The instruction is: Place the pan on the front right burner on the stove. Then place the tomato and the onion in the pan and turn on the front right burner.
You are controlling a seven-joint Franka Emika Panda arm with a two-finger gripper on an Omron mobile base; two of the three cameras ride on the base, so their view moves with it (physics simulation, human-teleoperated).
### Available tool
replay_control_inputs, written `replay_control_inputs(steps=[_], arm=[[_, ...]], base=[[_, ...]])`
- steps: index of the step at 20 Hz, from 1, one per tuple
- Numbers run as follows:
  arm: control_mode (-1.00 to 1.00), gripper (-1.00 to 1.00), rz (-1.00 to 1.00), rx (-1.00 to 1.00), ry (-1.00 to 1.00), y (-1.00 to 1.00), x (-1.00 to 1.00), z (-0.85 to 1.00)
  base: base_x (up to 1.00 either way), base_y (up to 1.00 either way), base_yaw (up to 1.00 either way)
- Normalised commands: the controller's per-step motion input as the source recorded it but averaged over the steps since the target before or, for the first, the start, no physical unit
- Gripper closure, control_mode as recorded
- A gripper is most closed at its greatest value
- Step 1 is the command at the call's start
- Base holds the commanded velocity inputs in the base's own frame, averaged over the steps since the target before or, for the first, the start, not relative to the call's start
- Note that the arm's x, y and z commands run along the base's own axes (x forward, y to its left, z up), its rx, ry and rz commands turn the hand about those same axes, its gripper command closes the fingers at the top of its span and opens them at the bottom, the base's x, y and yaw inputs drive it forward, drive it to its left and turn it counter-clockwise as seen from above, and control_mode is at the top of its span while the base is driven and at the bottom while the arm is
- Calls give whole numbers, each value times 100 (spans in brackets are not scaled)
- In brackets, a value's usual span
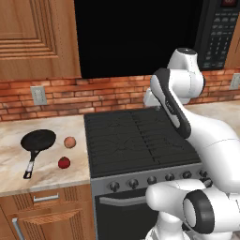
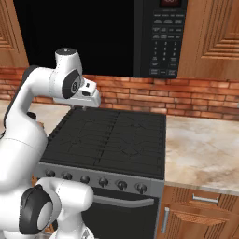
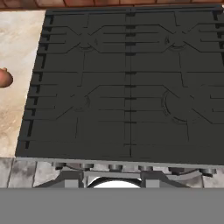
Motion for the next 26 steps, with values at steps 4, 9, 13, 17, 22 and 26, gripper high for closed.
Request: replay_control_inputs(steps=[4, 9, 13, 17, 22, 26], arm=[[-100, -100, 0, 0, 0, 5, -2, 0], [-100, -100, 0, 0, 0, 16, -2, 0], [-100, -100, 0, 0, 0, 24, 0, 0], [-100, -100, 0, 0, 0, 28, 0, 0], [-100, -100, 0, 0, 2, 30, 0, -4], [-100, -100, 0, 0, 4, 32, 0, -4]], base=[[0, 0, 0], [0, 0, 0], [0, 0, 0], [0, 0, 0], [0, 0, 0], [0, 0, 0]])
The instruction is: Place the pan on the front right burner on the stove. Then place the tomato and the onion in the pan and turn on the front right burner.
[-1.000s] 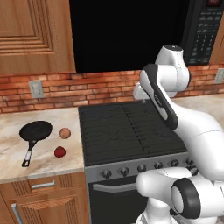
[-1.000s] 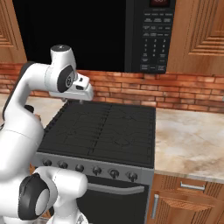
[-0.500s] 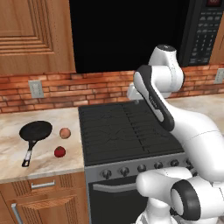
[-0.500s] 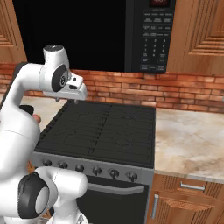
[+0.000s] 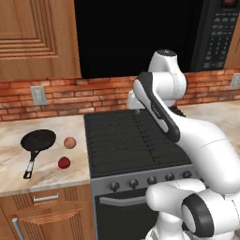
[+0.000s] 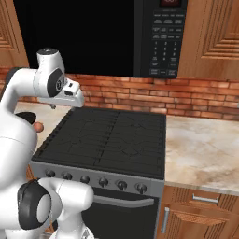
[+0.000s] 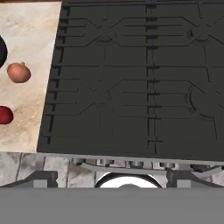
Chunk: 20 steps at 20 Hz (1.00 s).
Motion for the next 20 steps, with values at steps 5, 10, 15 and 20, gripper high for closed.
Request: replay_control_inputs(steps=[5, 10, 15, 20], arm=[[-100, -100, 0, 0, 5, 35, 0, -3], [-100, -100, 0, 0, 6, 36, 0, -4], [-100, -100, 0, 0, 8, 33, 0, -5], [-100, -100, 0, 0, 8, 29, 0, -6]], base=[[0, 0, 0], [0, 0, 0], [0, 0, 0], [0, 0, 0]])
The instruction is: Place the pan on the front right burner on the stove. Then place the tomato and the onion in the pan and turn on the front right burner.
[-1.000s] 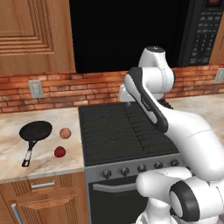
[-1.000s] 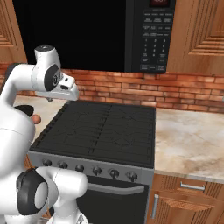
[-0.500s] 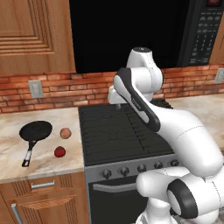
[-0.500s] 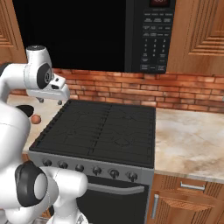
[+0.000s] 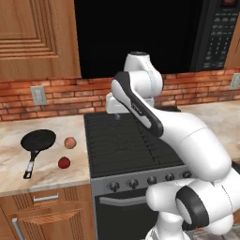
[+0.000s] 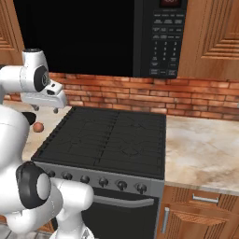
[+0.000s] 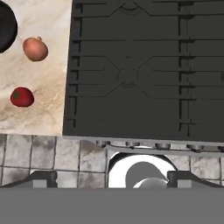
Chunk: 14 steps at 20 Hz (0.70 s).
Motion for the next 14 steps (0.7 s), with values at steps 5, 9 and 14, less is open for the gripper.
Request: replay_control_inputs(steps=[5, 9, 14], arm=[[-100, -100, 0, 0, 9, 31, 0, -5], [-100, -100, 0, 0, 9, 35, 0, -5], [-100, -100, 0, 0, 9, 37, 0, -2]], base=[[0, 0, 0], [0, 0, 0], [0, 0, 0]])
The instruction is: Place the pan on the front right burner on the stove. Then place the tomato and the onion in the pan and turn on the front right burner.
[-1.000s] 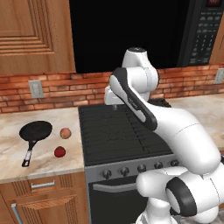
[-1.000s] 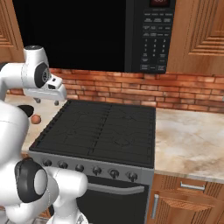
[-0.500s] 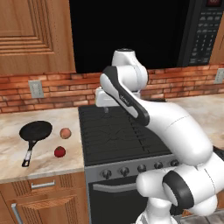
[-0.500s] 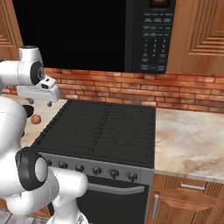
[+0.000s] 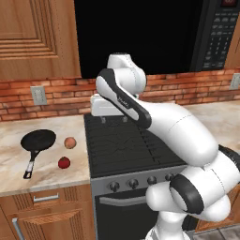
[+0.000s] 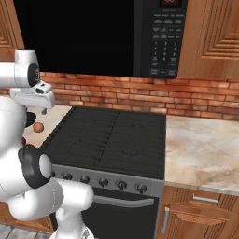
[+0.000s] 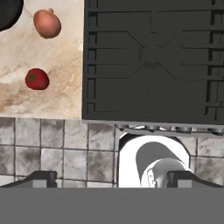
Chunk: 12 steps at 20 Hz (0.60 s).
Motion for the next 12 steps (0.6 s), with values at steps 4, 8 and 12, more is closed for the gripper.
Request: replay_control_inputs(steps=[4, 8, 12], arm=[[-100, -100, 0, 0, 8, 34, 0, -3], [-100, -100, 0, 0, 8, 31, 0, -3], [-100, -100, 0, 0, 9, 32, 0, -6]], base=[[0, 0, 0], [0, 0, 0], [0, 0, 0]])
